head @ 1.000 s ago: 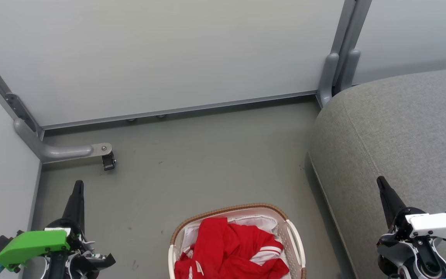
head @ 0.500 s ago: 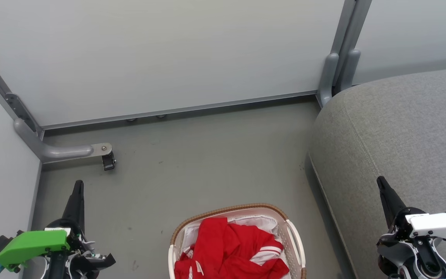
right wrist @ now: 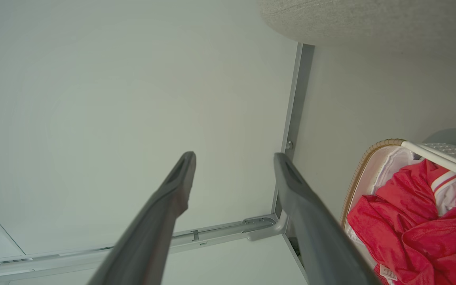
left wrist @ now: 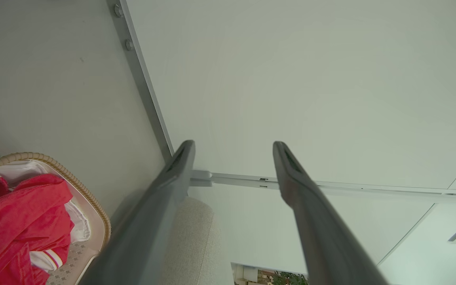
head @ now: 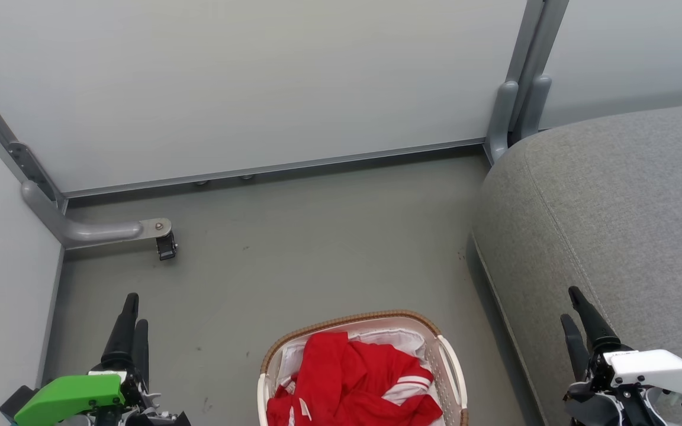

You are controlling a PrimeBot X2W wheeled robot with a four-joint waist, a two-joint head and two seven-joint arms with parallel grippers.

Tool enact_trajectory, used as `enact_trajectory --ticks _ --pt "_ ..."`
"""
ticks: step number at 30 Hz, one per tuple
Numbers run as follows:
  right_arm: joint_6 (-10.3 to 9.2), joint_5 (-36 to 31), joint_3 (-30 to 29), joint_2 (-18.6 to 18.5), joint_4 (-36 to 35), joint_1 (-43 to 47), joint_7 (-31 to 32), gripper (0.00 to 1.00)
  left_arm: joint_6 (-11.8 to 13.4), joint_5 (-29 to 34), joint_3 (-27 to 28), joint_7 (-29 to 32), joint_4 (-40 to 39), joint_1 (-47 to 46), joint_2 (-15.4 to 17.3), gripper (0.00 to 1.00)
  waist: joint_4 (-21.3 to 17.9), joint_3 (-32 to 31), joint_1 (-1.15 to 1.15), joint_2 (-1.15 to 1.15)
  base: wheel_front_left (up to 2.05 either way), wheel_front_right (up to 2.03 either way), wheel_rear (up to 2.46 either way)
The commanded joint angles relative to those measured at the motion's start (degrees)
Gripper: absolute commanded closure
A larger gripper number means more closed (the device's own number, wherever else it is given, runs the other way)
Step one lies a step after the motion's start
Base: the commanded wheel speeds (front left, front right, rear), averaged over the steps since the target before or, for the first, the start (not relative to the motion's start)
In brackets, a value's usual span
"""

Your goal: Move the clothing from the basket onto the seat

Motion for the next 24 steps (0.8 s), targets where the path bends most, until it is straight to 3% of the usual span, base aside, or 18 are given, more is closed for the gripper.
enact_trajectory --ticks 1,12,24 --pt "0.01 -0.8 0.4 -0.5 -1.1 -0.6 -0.7 0.00 -0.1 0.9 -0.5 -0.6 -1.4 -0.4 0.2 0.00 0.0 0.0 0.00 0.03 0.00 0.00 0.00" --pt "0.02 -7.1 0.2 -0.6 -1.8 -0.7 -3.6 0.00 -0.1 5.5 -1.3 -3.5 -2.9 0.4 0.3 0.00 0.1 0.1 0.00 0.08 0.00 0.00 0.00" --pt "0.02 -17.9 1.2 -0.8 -5.6 -0.4 -6.4 0.00 1.2 16.8 -2.8 -6.3 -6.8 0.9 0.4 0.00 0.3 0.1 0.00 0.13 0.00 0.00 0.00"
